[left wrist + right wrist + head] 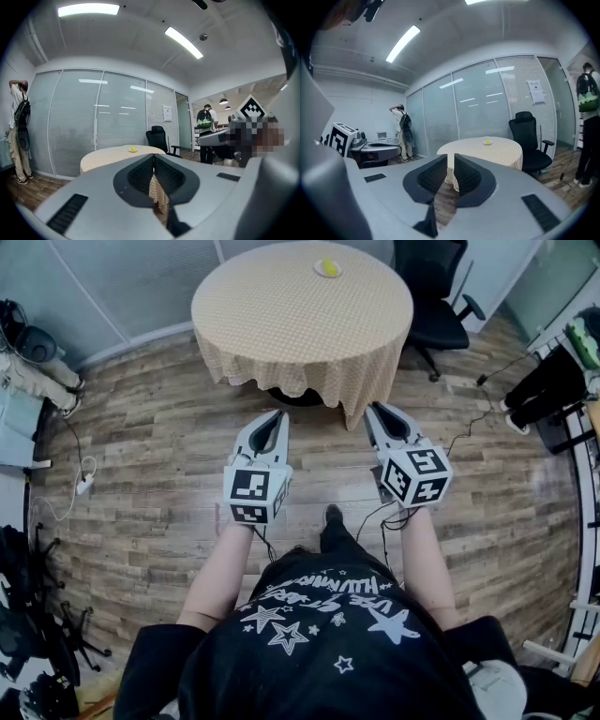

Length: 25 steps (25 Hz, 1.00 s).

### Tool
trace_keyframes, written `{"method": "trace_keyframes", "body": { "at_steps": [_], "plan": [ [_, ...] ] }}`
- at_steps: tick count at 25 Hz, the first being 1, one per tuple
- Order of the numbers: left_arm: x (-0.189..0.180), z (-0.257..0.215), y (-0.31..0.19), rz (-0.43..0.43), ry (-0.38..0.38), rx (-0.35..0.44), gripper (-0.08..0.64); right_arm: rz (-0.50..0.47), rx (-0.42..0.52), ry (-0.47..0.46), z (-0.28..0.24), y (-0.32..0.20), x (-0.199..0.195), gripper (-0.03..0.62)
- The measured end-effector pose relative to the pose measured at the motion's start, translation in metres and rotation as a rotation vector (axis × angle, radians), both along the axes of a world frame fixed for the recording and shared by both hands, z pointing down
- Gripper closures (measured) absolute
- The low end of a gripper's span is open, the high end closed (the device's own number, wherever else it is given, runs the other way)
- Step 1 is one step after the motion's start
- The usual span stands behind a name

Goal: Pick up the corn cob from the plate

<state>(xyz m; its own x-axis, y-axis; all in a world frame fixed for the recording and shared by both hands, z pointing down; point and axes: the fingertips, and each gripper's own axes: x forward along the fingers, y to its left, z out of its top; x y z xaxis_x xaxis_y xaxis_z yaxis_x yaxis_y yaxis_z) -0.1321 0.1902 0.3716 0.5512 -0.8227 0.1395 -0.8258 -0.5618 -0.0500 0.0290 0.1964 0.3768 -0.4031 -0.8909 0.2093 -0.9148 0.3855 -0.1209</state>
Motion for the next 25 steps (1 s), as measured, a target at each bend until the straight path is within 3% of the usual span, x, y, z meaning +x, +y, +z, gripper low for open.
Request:
{"method": "trace_keyframes", "body": {
  "at_steps": [11,19,25],
  "plan": [
    [0.01,0.008,-0.02,-0.001,-0.003,-0.008,0.55,-0.013,-0.014,-0.009,0.008,-0.019,0.007,0.534],
    [0.016,0.009,-0.057,-0.034,-0.011,-0.014,0.549,-0.034,-0.017,-0.028,0.009,-0.063,0.015,0.534],
    [0.027,0.008,-0.085,-0.047,0.011,-0.01,0.549,-0.064,0.058,-0.128,-0.005,-0.1,0.028,0.534]
  ]
}}
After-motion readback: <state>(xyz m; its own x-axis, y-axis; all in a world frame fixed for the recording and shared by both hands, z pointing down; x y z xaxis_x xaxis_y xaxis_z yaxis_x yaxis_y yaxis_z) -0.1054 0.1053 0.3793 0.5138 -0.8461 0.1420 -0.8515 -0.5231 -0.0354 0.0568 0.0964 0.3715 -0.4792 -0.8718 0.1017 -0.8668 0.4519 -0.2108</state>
